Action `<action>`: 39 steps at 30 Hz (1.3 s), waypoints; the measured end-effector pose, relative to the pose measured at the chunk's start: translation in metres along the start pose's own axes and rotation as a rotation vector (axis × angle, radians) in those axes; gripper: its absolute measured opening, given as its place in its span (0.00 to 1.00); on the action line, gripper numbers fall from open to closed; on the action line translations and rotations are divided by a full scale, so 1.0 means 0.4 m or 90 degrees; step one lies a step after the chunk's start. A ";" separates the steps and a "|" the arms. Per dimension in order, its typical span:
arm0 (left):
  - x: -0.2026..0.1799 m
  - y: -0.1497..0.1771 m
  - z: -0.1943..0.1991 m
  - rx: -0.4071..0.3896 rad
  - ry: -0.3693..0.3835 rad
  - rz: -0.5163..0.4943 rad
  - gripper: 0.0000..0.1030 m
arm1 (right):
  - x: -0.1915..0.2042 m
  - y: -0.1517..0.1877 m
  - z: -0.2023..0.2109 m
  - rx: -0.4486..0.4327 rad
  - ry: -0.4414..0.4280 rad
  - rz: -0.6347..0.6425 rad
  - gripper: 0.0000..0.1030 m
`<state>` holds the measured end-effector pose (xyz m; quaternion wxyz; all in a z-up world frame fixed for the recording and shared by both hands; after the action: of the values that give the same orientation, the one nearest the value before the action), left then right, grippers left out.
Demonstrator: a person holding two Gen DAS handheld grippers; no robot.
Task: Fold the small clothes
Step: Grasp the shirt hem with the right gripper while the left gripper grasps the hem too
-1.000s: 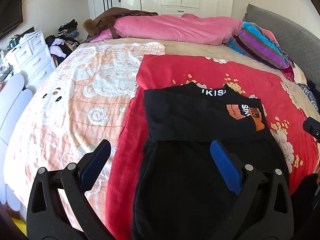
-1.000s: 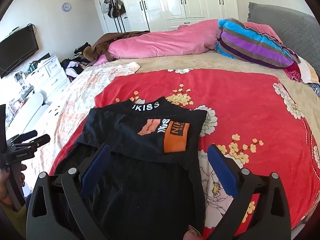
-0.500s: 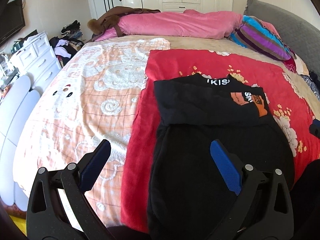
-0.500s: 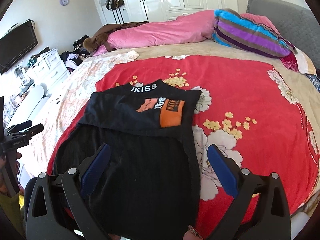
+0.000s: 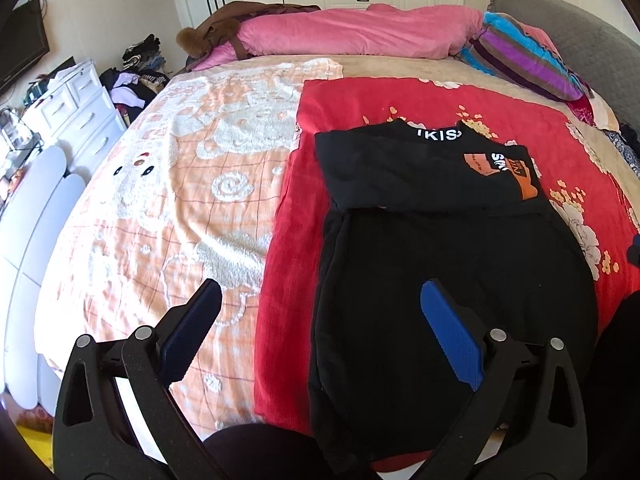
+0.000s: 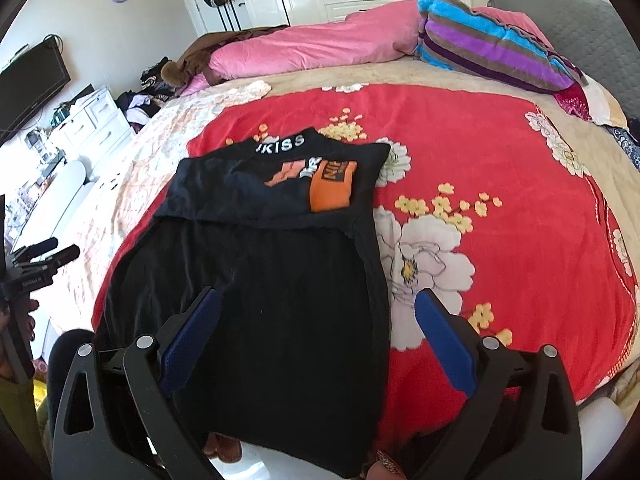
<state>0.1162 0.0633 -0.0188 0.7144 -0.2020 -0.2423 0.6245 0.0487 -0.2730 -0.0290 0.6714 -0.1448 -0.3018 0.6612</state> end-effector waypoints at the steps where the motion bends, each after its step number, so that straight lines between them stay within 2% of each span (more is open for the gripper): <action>1: 0.001 0.003 0.000 0.002 0.001 0.001 0.91 | 0.001 0.009 0.000 0.004 0.000 0.002 0.94; 9: 0.011 0.046 -0.014 0.037 0.014 0.012 0.91 | -0.003 0.070 -0.010 0.034 0.017 0.010 0.94; 17: 0.004 0.125 -0.070 0.110 0.023 0.002 0.91 | 0.004 0.131 -0.064 0.100 0.040 0.018 0.94; 22: -0.011 0.171 -0.119 0.162 0.025 -0.015 0.91 | 0.002 0.163 -0.122 0.176 0.053 0.026 0.94; 27: -0.010 0.203 -0.157 0.200 0.045 0.003 0.91 | -0.033 0.210 -0.192 0.267 0.087 0.002 0.94; 30: -0.008 0.219 -0.172 0.218 0.059 0.014 0.91 | -0.041 0.232 -0.215 0.302 0.073 -0.014 0.93; 32: -0.006 0.228 -0.180 0.228 0.066 0.023 0.91 | -0.034 0.237 -0.215 0.302 0.078 0.000 0.72; 34: -0.007 0.230 -0.180 0.228 0.079 0.028 0.91 | -0.032 0.229 -0.194 0.276 0.088 0.005 0.49; 36: -0.008 0.235 -0.182 0.231 0.090 0.030 0.90 | -0.042 0.222 -0.166 0.249 0.078 -0.016 0.35; 37: -0.010 0.236 -0.182 0.232 0.096 0.031 0.84 | -0.047 0.220 -0.160 0.243 0.071 -0.025 0.28; 38: -0.012 0.237 -0.182 0.232 0.103 0.031 0.75 | -0.054 0.220 -0.154 0.238 0.066 -0.036 0.24; 39: -0.015 0.239 -0.183 0.235 0.114 0.032 0.70 | -0.060 0.219 -0.149 0.234 0.063 -0.045 0.20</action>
<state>0.0834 0.0714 -0.1346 0.7421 -0.1284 -0.0542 0.6556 0.0155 -0.2769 -0.1325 0.7233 -0.0414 -0.1479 0.6733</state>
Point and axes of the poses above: each gripper's, at about its wrist camera, not at the fingertips, and z roughly against the way its jaws point, x to its left, y to its underside, the point moved 6 cm from there along -z, roughly the way its jaws point, and after that the axes turned 1 degree about x, right-handed, at the moved point
